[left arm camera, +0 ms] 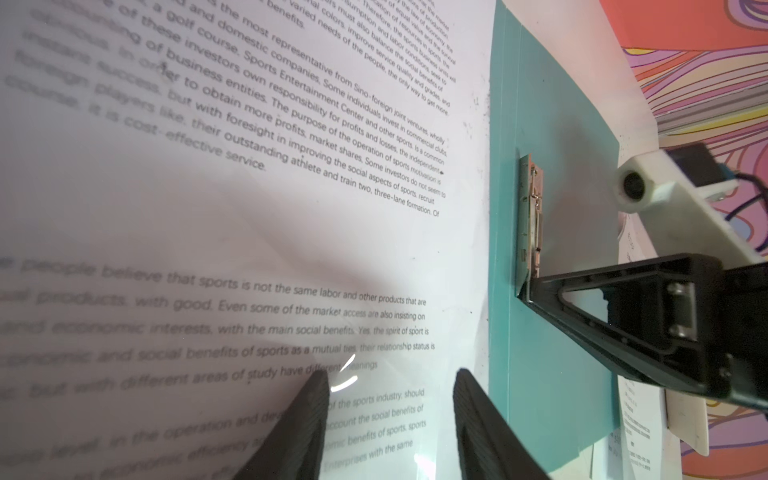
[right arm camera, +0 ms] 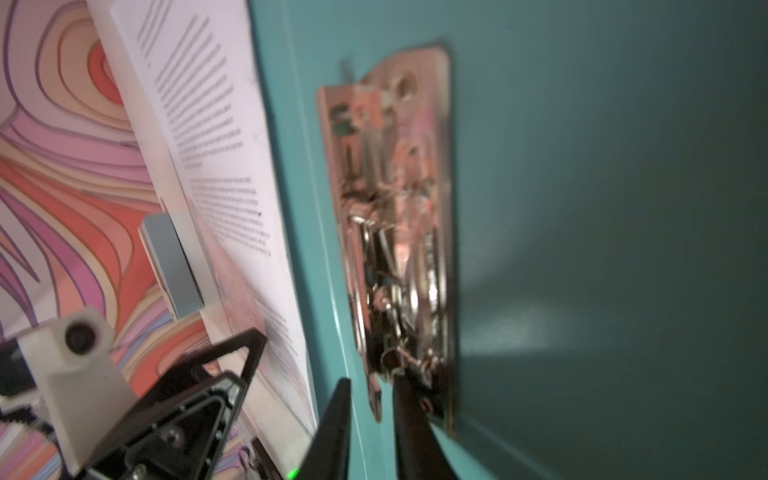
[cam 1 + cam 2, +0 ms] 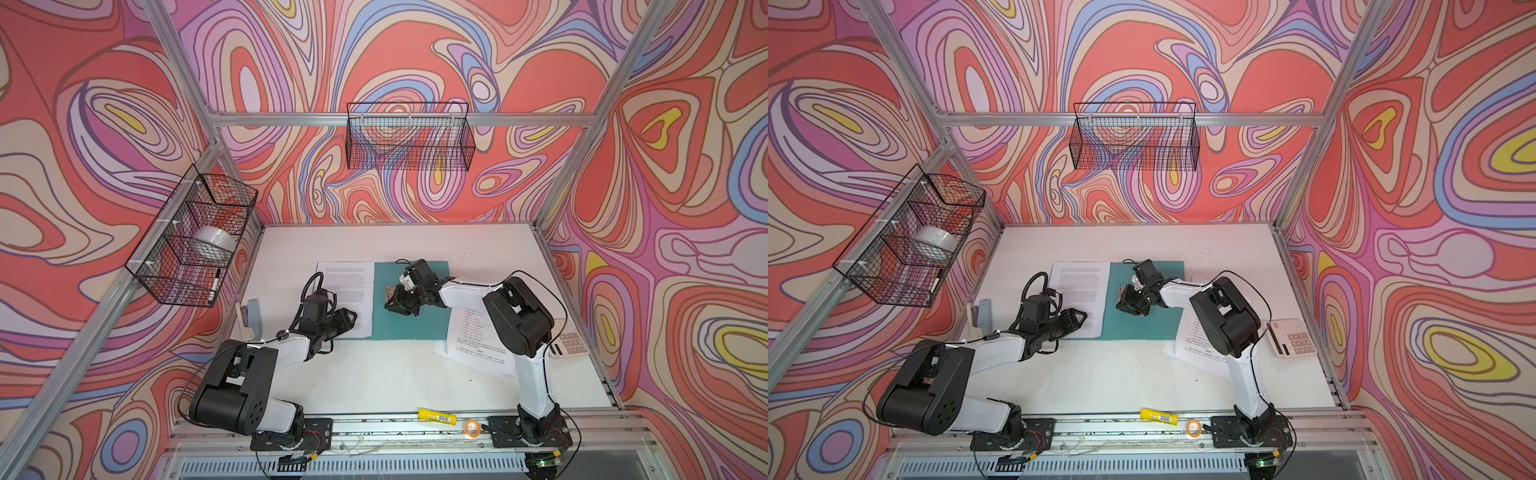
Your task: Put the files into the folder
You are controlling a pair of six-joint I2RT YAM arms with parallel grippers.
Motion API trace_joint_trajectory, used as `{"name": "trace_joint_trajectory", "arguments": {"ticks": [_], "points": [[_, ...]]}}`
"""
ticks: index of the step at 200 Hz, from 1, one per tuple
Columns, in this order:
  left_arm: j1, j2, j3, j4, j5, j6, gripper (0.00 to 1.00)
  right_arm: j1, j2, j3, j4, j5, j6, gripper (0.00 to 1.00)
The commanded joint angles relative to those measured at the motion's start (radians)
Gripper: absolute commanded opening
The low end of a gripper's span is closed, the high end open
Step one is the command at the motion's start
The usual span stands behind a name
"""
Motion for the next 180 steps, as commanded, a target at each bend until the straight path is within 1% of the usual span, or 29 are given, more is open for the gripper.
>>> {"name": "trace_joint_trajectory", "arguments": {"ticks": [1,9,22,47,66,98,137,180], "points": [[0.009,0.015,-0.016,-0.095,-0.017,0.013,0.5,-0.014,-0.017,-0.037,-0.127,0.122,-0.039,0.26],[0.008,0.017,-0.014,-0.098,-0.017,0.016,0.5,-0.014,-0.025,-0.041,-0.125,0.125,-0.039,0.26],[0.009,0.02,-0.011,-0.097,-0.016,0.019,0.5,-0.014,-0.031,-0.045,-0.112,0.127,-0.039,0.22],[0.008,0.031,-0.009,-0.088,-0.01,0.016,0.5,-0.014,-0.021,-0.04,-0.094,0.111,-0.032,0.19],[0.009,0.034,-0.011,-0.081,-0.006,0.013,0.5,-0.014,-0.022,-0.044,-0.071,0.102,-0.024,0.13],[0.009,0.037,-0.012,-0.077,-0.005,0.013,0.5,-0.014,-0.031,-0.044,-0.045,0.09,-0.017,0.08],[0.008,0.035,-0.011,-0.078,-0.001,0.014,0.5,-0.011,-0.075,-0.06,-0.035,0.117,-0.005,0.08],[0.009,0.029,-0.012,-0.08,-0.003,0.013,0.5,0.002,-0.125,-0.075,-0.046,0.151,-0.021,0.1]]}}
